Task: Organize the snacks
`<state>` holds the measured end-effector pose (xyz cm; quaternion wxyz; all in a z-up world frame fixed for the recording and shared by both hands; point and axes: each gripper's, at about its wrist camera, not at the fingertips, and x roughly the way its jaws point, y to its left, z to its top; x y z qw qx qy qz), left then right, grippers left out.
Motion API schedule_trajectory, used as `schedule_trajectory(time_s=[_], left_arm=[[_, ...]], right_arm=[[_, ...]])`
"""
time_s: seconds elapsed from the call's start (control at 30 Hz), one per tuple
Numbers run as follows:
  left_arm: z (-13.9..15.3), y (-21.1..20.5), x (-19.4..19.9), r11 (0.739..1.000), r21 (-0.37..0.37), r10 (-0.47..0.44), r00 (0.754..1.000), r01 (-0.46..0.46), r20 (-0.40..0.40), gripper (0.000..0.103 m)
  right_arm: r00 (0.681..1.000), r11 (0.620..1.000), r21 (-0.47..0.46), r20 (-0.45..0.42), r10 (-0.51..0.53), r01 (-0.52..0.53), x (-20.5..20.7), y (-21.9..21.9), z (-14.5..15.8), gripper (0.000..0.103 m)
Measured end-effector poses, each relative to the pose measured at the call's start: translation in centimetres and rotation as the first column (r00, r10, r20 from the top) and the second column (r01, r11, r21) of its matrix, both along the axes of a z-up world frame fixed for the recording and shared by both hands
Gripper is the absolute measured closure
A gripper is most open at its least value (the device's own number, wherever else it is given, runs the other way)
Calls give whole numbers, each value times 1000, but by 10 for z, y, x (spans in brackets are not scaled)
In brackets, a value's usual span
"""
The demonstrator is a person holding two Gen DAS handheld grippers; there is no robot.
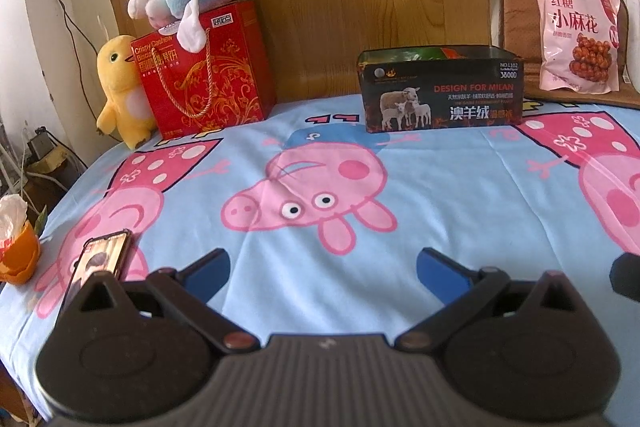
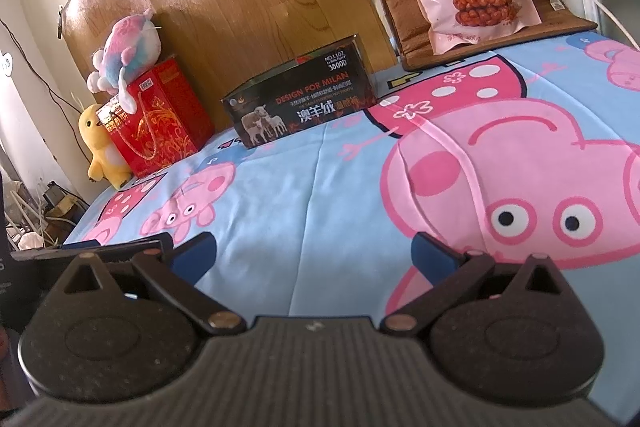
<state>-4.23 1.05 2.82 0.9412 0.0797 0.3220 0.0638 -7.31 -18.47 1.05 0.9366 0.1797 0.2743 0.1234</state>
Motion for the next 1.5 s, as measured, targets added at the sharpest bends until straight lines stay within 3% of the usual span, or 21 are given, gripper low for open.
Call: schedule_trajectory(time_s=[1.5], left_arm=[[-6, -26, 3, 994, 103, -39, 999, 41, -17, 0]], right_arm=[[999, 997, 64, -2, -46, 46, 1, -18, -5, 0]])
